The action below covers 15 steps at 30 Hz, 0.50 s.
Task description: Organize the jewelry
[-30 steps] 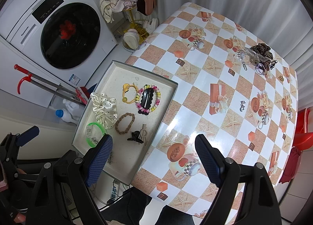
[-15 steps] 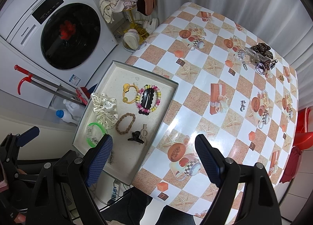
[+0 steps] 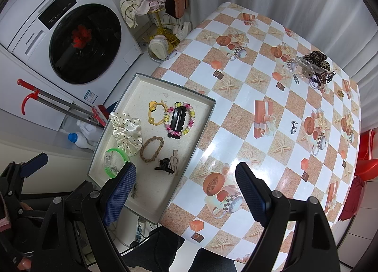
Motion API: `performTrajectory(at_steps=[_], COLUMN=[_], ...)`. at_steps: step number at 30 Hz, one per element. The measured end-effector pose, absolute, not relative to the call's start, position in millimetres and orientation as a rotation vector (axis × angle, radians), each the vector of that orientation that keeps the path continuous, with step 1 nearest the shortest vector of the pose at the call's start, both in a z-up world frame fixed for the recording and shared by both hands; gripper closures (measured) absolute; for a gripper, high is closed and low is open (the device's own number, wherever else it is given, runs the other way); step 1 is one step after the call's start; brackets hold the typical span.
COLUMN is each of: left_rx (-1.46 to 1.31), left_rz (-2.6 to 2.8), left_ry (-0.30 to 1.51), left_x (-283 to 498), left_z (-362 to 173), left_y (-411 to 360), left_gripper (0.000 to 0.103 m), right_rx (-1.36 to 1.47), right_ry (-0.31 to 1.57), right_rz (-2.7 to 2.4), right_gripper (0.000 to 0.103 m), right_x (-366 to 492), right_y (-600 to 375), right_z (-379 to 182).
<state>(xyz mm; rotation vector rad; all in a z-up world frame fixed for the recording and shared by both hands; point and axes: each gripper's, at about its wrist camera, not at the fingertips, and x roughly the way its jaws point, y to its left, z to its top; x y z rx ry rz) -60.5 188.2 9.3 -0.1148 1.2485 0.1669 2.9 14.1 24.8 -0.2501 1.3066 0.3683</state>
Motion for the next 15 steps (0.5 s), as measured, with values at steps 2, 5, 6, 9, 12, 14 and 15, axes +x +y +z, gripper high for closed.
performTrajectory(at_steps=[2, 5, 6, 9, 12, 14, 15], left_rx=[-0.114, -0.115, -0.115, -0.112, -0.112, -0.110, -0.109], left_rz=[0.166, 0.166, 0.165, 0.166, 0.165, 0.166, 0.165], left_ry=[1.249, 1.249, 1.249, 1.250, 1.252, 1.255, 1.256], left_x=[-59.9, -61.0, -60.6, -59.9, -59.9, -62.2, -63.4], left_z=[9.0, 10.2, 10.0, 9.6, 9.6, 9.5, 9.5], left_y=[188.4, 189.7, 189.5, 189.1, 188.7, 190.6, 191.4], left_gripper=[0.000, 0.000, 0.000, 0.000, 0.000, 0.000, 0.000], right_rx=[-0.250, -0.249, -0.250, -0.249, -0.248, -0.247, -0.247], right_ry=[1.307, 1.307, 1.306, 1.306, 1.306, 1.306, 1.307], right_rz=[0.368, 0.368, 0.369, 0.369, 0.369, 0.369, 0.370], right_gripper=[0.015, 0.015, 0.015, 0.015, 0.015, 0.015, 0.015], right_x=[3.0, 3.1, 3.2, 3.0, 2.9, 2.8, 2.7], right_y=[14.2, 14.4, 14.4, 15.2, 15.4, 15.5, 15.8], right_z=[24.8, 24.7, 25.5, 25.2, 25.7, 26.0, 26.5])
